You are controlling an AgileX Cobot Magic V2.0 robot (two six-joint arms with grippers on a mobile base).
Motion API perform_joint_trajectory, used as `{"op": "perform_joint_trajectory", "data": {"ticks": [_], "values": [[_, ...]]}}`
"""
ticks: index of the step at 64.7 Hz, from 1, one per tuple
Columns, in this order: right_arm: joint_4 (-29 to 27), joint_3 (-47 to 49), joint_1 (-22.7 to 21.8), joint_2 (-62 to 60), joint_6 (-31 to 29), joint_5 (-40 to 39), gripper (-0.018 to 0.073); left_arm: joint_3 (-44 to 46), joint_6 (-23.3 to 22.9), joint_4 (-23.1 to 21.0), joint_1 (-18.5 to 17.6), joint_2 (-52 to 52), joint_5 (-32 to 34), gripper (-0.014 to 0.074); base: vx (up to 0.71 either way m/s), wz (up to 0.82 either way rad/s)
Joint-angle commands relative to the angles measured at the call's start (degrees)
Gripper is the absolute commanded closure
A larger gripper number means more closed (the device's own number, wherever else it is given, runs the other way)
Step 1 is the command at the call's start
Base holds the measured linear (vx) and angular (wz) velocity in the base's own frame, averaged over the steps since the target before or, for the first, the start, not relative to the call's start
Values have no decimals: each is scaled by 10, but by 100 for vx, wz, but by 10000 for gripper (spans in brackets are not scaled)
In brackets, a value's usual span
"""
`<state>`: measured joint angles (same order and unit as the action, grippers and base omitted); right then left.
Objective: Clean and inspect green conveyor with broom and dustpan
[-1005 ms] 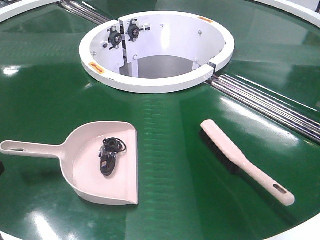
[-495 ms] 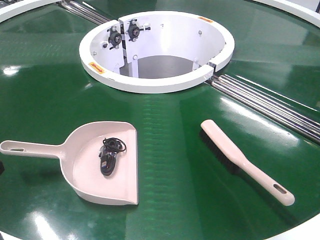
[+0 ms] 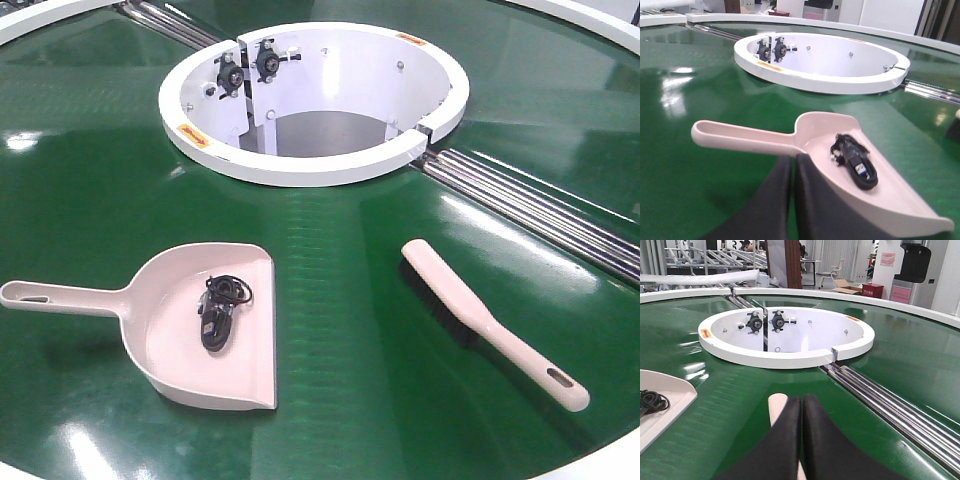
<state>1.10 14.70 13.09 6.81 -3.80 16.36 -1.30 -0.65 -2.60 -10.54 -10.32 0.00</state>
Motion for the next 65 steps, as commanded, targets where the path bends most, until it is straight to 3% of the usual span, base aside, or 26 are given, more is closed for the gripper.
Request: {"op": "perform_joint_trajectory", "data": {"ticks": [1, 13, 22, 36, 45, 56, 65], "values": [[2, 15, -3, 6, -5, -46, 568, -9, -69, 53, 2, 26, 45, 603, 0, 0], [2, 15, -3, 6, -5, -47, 568, -9, -70, 58, -5, 125, -10, 603, 0, 0], [2, 15, -3, 5, -5, -45, 568, -9, -72, 56, -6, 119, -8, 603, 0, 0], [2, 15, -3, 5, -5, -45, 568, -9, -70, 52, -47, 119, -8, 603, 0, 0], [2, 15, -3, 5, -5, -45, 568, -9, -48, 26, -36, 119, -8, 603, 0, 0], [2, 15, -3, 5, -5, -45, 568, -9, -46, 26, -5, 119, -9, 603, 0, 0], [2, 15, -3, 5, -5, -45, 568, -9, -46, 26, -2, 119, -10, 603, 0, 0]]}}
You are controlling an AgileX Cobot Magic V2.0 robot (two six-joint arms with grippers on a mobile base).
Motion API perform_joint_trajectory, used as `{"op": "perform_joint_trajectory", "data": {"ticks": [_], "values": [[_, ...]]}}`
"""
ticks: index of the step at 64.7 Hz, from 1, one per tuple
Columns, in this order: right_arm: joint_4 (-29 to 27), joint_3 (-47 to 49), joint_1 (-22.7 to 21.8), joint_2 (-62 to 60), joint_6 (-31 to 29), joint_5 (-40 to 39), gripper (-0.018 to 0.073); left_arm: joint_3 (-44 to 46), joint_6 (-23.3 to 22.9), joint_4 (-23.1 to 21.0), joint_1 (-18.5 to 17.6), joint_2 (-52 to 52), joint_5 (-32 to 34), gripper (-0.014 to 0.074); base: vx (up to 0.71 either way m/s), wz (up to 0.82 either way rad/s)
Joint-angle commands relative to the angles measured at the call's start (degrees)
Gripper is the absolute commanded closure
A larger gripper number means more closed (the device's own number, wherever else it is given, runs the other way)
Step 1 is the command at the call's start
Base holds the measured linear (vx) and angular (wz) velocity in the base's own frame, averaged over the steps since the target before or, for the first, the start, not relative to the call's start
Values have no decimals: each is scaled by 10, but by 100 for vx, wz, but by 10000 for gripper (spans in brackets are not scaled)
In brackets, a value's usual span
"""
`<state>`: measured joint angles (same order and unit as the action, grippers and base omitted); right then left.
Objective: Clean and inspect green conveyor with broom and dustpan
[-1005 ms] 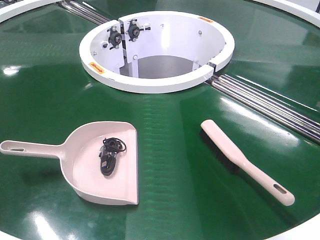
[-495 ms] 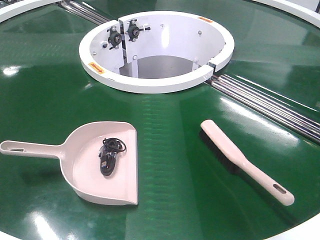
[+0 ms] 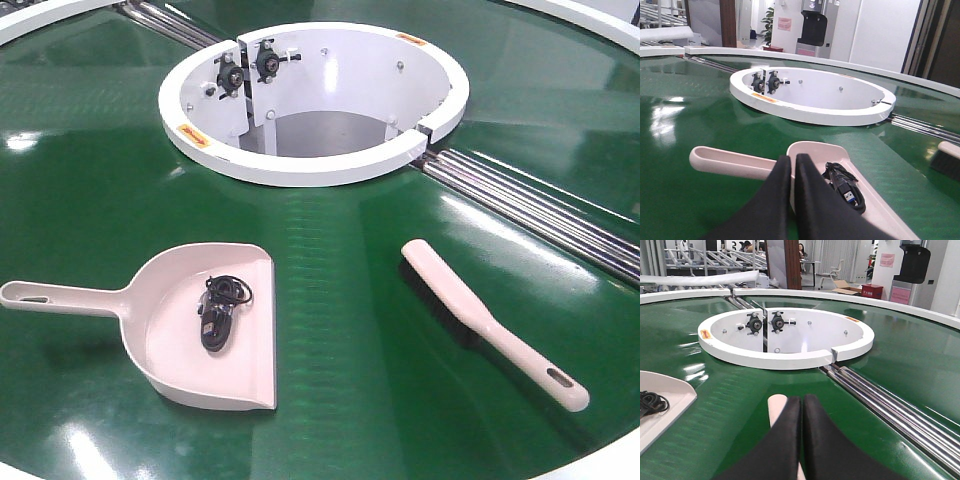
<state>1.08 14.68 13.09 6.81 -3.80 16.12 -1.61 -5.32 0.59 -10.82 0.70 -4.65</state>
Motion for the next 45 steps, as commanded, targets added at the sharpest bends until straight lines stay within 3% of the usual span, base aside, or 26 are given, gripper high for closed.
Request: {"op": "perform_joint_trajectory", "data": {"ticks": [1, 45], "values": [[2, 15, -3, 5, -5, -43, 568, -6, 0, -6, 1, 9, 37, 603, 0, 0], [2, 15, -3, 5, -5, -43, 568, -5, 0, -6, 1, 8, 37, 603, 0, 0]]}}
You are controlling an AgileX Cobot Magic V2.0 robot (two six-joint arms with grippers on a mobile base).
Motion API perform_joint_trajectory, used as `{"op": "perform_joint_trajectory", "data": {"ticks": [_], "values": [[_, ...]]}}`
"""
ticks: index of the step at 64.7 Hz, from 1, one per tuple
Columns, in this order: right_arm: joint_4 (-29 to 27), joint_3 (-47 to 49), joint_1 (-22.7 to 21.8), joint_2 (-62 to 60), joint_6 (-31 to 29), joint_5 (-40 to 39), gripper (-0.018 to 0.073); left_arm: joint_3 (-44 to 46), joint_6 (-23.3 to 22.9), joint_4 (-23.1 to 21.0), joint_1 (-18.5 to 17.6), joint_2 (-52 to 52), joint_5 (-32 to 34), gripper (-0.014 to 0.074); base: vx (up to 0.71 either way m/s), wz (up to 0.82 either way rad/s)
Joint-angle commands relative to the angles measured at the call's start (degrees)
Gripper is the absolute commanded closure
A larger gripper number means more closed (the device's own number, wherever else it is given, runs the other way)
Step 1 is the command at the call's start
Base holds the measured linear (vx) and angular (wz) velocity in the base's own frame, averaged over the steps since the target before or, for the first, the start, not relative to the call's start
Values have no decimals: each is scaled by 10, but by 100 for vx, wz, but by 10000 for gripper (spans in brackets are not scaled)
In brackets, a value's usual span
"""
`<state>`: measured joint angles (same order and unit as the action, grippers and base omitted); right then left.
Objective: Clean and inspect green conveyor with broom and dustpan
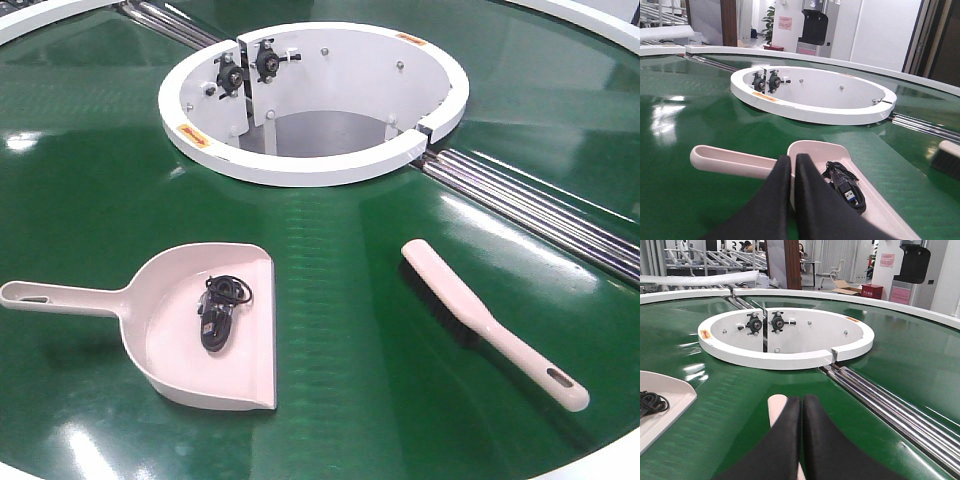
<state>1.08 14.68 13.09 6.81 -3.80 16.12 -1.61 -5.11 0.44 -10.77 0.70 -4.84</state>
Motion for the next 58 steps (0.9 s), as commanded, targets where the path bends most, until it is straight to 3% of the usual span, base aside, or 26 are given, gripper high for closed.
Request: {"op": "perform_joint_trajectory", "data": {"ticks": [1, 20, 38, 51, 58], "values": [[2, 15, -3, 5, -5, -43, 568, -5, -2, -4, 0, 8, 39, 603, 0, 0], [18, 15, -7, 5, -12, -58, 568, -5, -2, -4, 0, 8, 39, 603, 0, 0], [2, -60, -108, 0, -5, -114, 568, -5, -2, -4, 0, 8, 39, 603, 0, 0], [2, -167, -110, -66, 12, -200, 568, -5, -2, -4, 0, 8, 39, 603, 0, 0], [2, -165, -110, -81, 12, -164, 568, -5, -2, -4, 0, 8, 39, 603, 0, 0]]}}
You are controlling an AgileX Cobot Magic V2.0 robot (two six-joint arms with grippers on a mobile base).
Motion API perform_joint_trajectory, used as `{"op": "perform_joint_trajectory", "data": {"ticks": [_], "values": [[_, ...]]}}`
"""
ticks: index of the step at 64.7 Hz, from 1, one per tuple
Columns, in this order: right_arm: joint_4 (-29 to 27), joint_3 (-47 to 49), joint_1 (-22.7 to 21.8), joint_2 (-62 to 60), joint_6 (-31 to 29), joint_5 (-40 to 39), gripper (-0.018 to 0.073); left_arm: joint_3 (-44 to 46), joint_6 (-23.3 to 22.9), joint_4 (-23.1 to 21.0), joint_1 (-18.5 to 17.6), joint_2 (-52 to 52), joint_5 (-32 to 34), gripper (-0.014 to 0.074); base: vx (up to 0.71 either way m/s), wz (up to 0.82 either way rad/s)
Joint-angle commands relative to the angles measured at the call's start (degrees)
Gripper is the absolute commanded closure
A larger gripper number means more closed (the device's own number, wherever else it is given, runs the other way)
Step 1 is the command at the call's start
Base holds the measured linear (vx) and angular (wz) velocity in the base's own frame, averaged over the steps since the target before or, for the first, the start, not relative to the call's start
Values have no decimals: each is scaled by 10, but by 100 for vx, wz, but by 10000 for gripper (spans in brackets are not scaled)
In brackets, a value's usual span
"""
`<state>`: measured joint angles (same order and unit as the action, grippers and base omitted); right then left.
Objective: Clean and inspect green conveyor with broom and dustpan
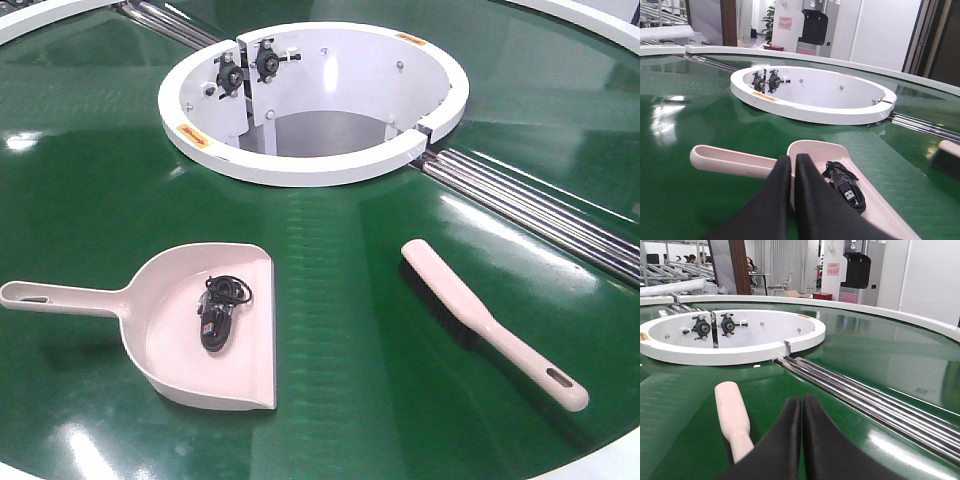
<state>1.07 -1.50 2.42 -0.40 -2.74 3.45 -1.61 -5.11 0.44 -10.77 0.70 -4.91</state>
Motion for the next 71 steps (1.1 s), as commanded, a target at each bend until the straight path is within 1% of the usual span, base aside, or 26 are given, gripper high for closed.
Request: {"op": "perform_joint_trajectory", "data": {"ticks": [1, 71], "values": [[2, -3, -3, -9, 1, -39, 568, -5, -2, -4, 0, 8, 39, 603, 0, 0], [2, -3, -3, -9, 1, -40, 568, -5, -2, -4, 0, 8, 39, 603, 0, 0]]}}
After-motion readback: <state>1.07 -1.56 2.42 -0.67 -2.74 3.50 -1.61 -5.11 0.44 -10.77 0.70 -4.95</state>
